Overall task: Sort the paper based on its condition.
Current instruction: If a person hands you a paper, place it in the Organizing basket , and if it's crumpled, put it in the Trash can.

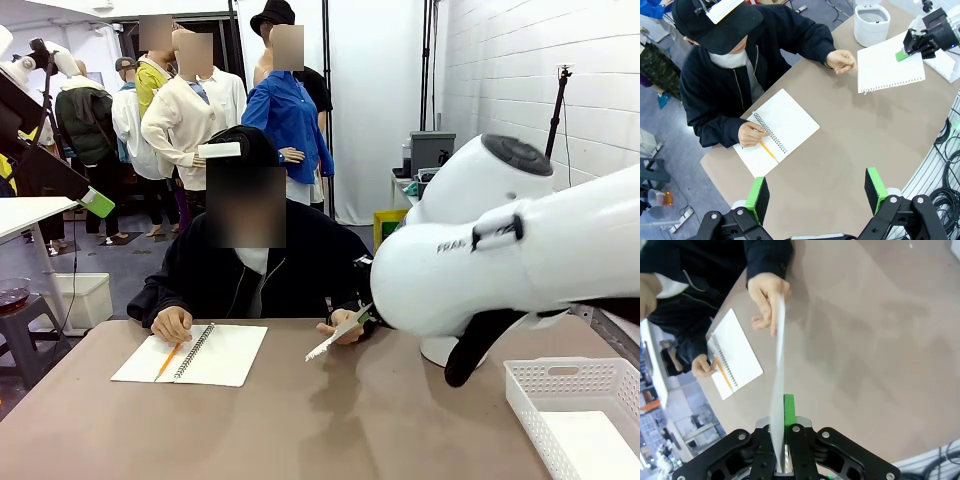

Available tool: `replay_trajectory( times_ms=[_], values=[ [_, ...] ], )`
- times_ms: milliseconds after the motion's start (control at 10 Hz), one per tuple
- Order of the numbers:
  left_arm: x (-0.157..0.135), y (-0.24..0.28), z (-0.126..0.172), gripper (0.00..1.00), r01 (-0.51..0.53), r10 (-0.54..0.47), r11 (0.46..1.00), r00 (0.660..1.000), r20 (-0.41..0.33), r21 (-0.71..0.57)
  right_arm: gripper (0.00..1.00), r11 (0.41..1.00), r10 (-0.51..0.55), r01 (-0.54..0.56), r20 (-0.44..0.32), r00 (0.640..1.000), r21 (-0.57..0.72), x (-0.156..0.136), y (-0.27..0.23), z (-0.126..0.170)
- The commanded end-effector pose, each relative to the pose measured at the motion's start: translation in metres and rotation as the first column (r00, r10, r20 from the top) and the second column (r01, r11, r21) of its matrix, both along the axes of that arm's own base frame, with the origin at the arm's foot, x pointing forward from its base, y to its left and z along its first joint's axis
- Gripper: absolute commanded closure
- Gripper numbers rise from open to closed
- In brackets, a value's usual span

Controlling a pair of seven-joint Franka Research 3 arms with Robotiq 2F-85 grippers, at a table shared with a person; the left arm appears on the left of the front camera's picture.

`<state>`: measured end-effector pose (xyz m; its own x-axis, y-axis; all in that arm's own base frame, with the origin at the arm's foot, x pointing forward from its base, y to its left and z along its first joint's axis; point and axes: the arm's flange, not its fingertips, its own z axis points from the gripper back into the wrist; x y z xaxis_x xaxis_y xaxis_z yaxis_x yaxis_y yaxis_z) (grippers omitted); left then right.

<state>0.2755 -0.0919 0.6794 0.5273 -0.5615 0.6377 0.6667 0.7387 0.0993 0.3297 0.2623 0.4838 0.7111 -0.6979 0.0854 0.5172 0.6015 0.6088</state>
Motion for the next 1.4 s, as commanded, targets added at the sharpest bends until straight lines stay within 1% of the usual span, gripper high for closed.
replay_trajectory(
  times_ms=[0,100,300,500,700,800,900,1000,1100,1200,1300],
  values=[
    [-0.001,0.001,0.000,0.00,0.001,-0.001,1.000,1.000,-0.001,0.001,1.00,0.998,0.059,-0.059,0.002,0.998,-0.006,-0.006,-0.029,0.024],
    [-0.001,0.001,0.000,0.00,0.001,-0.001,1.000,1.000,-0.001,0.001,1.00,0.999,0.038,-0.037,0.032,0.999,-0.030,-0.011,-0.040,0.036],
    [-0.001,0.001,0.000,0.00,0.001,-0.001,1.000,1.000,-0.001,0.001,1.00,1.000,0.008,-0.007,0.087,0.996,-0.021,-0.025,-0.067,0.059],
    [-0.001,0.001,0.000,0.00,0.001,-0.001,1.000,1.000,-0.001,0.001,1.00,1.000,-0.024,0.023,0.119,0.993,0.004,-0.036,-0.095,0.076],
    [-0.001,0.001,0.000,0.00,0.001,-0.001,1.000,1.000,-0.001,0.001,1.00,0.994,-0.111,0.111,0.171,0.979,0.006,-0.048,-0.127,0.091],
    [-0.001,0.001,0.000,0.00,0.001,-0.001,1.000,1.000,-0.001,0.001,1.00,0.983,-0.181,0.184,0.185,0.966,0.000,-0.055,-0.141,0.094],
    [-0.001,0.001,0.000,0.00,0.001,-0.001,1.000,1.000,-0.001,0.001,1.00,0.965,-0.261,0.264,0.165,0.951,0.007,-0.065,-0.152,0.093],
    [-0.001,0.001,0.000,0.00,0.001,-0.001,1.000,1.000,-0.001,0.001,1.00,0.940,-0.341,0.342,0.115,0.933,0.015,-0.072,-0.166,0.087],
    [-0.001,0.001,0.000,0.00,0.001,-0.001,1.000,1.000,-0.001,0.001,1.00,0.913,-0.409,0.408,0.040,0.912,0.025,-0.081,-0.182,0.075],
    [-0.001,0.001,0.000,0.00,0.001,-0.001,1.000,1.000,-0.001,0.001,1.00,0.892,-0.451,0.451,-0.027,0.892,0.026,-0.082,-0.194,0.066],
    [-0.001,0.001,0.000,0.00,0.001,-0.001,1.000,1.000,-0.001,0.001,1.00,0.885,-0.463,0.465,-0.069,0.884,0.016,-0.080,-0.202,0.057]
  ],
)
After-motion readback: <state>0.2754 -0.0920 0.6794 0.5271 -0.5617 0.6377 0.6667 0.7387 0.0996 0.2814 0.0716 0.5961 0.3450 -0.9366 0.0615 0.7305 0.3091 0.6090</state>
